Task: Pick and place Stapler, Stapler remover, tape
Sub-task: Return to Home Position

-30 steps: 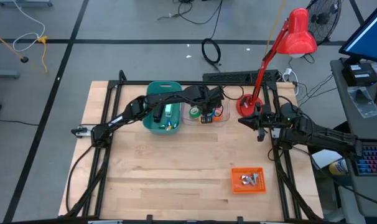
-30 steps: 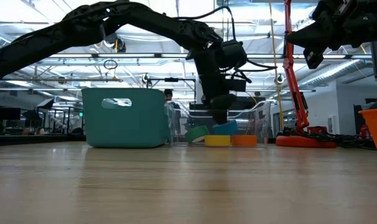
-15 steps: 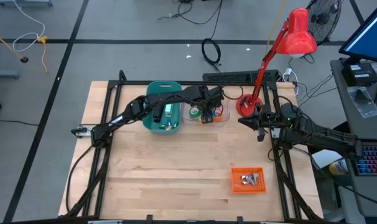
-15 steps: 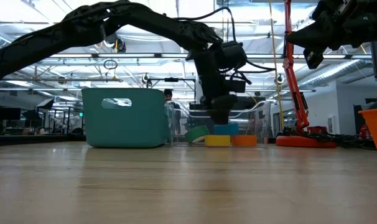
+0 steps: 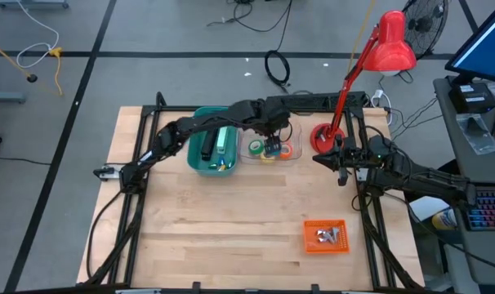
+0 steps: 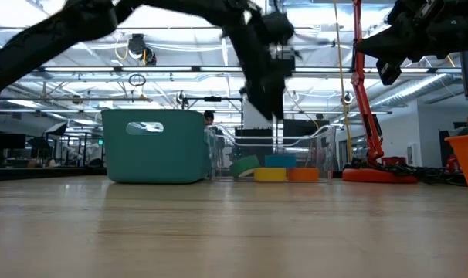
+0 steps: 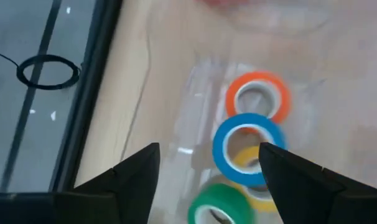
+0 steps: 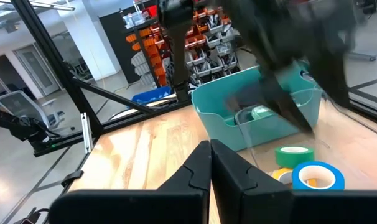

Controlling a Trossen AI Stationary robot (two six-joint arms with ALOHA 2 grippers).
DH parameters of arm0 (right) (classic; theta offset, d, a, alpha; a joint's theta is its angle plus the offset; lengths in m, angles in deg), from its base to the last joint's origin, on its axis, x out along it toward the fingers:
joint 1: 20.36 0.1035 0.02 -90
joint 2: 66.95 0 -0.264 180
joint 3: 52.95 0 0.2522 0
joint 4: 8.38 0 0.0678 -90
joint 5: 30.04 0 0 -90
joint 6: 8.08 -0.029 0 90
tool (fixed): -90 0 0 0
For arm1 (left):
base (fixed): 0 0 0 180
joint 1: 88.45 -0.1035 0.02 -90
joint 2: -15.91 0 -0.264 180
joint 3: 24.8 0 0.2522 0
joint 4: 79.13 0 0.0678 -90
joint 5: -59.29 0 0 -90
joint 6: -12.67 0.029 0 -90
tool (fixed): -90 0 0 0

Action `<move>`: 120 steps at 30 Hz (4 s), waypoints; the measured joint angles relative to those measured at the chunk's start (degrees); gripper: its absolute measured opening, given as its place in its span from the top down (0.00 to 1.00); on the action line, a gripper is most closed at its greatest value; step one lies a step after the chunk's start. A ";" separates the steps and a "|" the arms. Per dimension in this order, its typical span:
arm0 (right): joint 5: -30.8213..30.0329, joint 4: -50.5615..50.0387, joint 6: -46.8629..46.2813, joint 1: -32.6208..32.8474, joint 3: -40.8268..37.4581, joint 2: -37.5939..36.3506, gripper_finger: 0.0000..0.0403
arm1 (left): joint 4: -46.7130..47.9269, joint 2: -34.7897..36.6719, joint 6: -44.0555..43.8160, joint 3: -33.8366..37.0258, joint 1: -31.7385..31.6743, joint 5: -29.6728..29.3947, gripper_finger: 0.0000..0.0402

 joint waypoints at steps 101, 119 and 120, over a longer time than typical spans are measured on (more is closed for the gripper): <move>-0.13 6.95 -9.23 0.51 -5.20 0.02 1.00 | -20.64 135.95 -25.68 107.55 19.15 -1.32 0.30; -3.16 32.65 -12.59 11.76 -16.76 0.02 1.00 | -20.79 135.90 -25.67 107.62 19.15 -6.12 0.30; -3.15 32.57 -12.59 11.94 -16.76 0.02 1.00 | -20.81 135.90 -25.66 107.62 19.15 -6.14 0.30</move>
